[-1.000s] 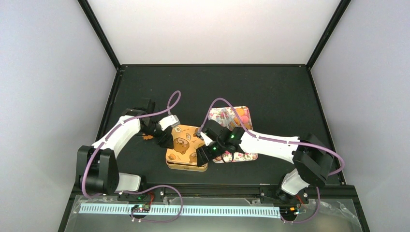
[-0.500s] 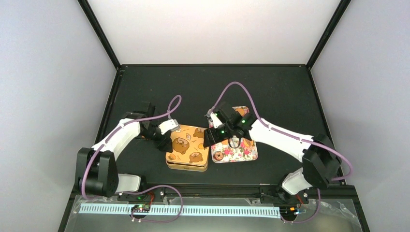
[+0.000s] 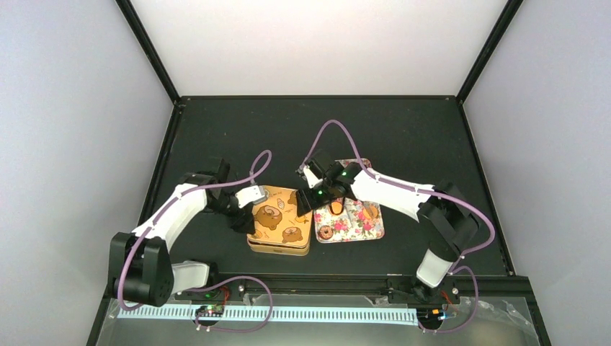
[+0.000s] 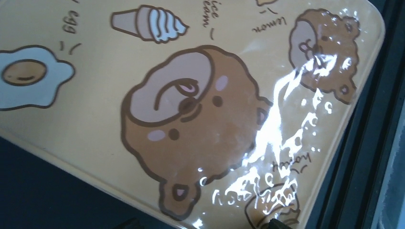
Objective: Pack the cookies
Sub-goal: Press the box lid onto the packing box.
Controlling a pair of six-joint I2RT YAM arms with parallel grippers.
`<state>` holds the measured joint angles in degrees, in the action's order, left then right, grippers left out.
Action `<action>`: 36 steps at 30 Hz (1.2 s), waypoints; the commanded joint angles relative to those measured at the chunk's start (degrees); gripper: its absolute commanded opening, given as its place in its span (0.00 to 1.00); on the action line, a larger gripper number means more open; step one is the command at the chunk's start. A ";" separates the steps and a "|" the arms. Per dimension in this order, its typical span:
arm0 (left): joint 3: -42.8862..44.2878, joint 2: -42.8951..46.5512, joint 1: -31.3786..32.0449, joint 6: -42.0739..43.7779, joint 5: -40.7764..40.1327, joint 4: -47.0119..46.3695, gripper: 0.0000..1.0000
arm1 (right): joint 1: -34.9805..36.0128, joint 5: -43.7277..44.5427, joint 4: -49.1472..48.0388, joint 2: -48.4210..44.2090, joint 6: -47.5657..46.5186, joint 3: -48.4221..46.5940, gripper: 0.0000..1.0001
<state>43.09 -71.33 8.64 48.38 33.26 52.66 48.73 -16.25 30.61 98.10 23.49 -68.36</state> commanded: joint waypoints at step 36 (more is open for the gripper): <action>9.45 -1.65 1.20 -3.82 -3.27 -0.36 0.77 | 2.12 3.00 2.10 0.34 -2.27 0.17 0.59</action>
<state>50.98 -70.52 9.52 49.65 31.20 58.28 50.96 -13.56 34.76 98.15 21.08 -69.84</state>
